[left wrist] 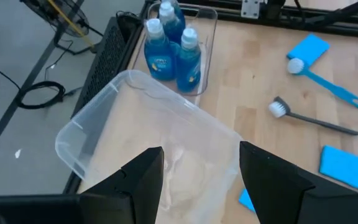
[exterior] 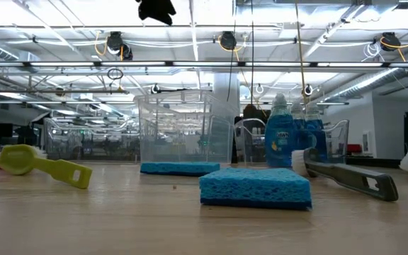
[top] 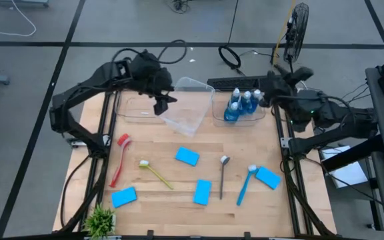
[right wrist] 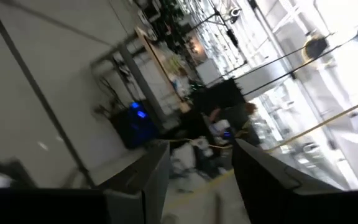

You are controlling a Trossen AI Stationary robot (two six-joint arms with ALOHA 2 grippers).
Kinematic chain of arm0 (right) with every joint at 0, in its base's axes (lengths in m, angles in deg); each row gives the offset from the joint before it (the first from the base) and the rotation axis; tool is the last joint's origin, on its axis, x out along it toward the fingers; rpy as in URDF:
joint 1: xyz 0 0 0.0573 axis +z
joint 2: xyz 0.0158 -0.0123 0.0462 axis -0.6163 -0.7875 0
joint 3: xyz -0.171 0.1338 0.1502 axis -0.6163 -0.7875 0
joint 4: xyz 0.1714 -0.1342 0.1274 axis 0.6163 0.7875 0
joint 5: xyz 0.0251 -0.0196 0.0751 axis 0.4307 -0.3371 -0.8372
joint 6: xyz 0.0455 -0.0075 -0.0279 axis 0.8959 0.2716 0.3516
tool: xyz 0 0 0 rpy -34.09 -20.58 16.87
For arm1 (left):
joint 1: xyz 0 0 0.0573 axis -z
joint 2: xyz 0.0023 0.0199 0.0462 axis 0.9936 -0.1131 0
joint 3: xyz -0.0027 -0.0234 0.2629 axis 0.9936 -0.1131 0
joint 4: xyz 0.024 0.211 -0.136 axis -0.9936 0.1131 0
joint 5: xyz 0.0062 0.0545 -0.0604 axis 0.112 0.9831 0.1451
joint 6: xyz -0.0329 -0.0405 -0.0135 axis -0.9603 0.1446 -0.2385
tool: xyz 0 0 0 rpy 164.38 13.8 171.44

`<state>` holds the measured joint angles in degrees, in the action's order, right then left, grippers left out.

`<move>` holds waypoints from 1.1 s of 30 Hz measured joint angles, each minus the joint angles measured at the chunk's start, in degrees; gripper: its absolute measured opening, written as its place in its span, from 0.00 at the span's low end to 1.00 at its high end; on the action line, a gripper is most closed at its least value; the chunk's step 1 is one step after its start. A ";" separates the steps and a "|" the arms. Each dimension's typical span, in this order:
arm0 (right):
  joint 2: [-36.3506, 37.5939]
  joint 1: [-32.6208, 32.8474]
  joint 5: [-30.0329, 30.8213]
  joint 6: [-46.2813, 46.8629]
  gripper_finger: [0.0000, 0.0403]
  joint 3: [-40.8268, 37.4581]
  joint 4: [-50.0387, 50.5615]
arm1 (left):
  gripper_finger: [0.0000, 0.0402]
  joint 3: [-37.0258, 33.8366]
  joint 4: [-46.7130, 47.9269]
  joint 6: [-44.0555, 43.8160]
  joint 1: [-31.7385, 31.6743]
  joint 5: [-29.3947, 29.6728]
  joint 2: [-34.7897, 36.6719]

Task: Pick & Place Kitchen Sink Supplies
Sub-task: Put the blue sponge into the left transparent bin

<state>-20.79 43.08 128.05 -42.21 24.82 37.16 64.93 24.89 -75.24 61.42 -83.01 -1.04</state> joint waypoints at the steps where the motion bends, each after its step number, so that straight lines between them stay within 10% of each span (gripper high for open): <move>1: 0.21 0.93 -0.03 3.08 0.41 -0.38 0.94 | 0.53 -1.12 -0.26 -0.52 0.15 0.02 0.97; 15: 1.19 11.14 -1.63 32.59 0.41 -12.34 4.78 | 0.53 -29.37 -18.30 -11.38 4.04 6.35 21.69; 33: 12.42 11.57 -46.12 72.22 0.36 -14.22 36.21 | 0.53 -38.27 -21.45 -14.37 7.39 7.58 30.37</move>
<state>-8.36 54.65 81.92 30.01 10.60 73.37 26.67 3.45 -89.61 68.80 -75.43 29.33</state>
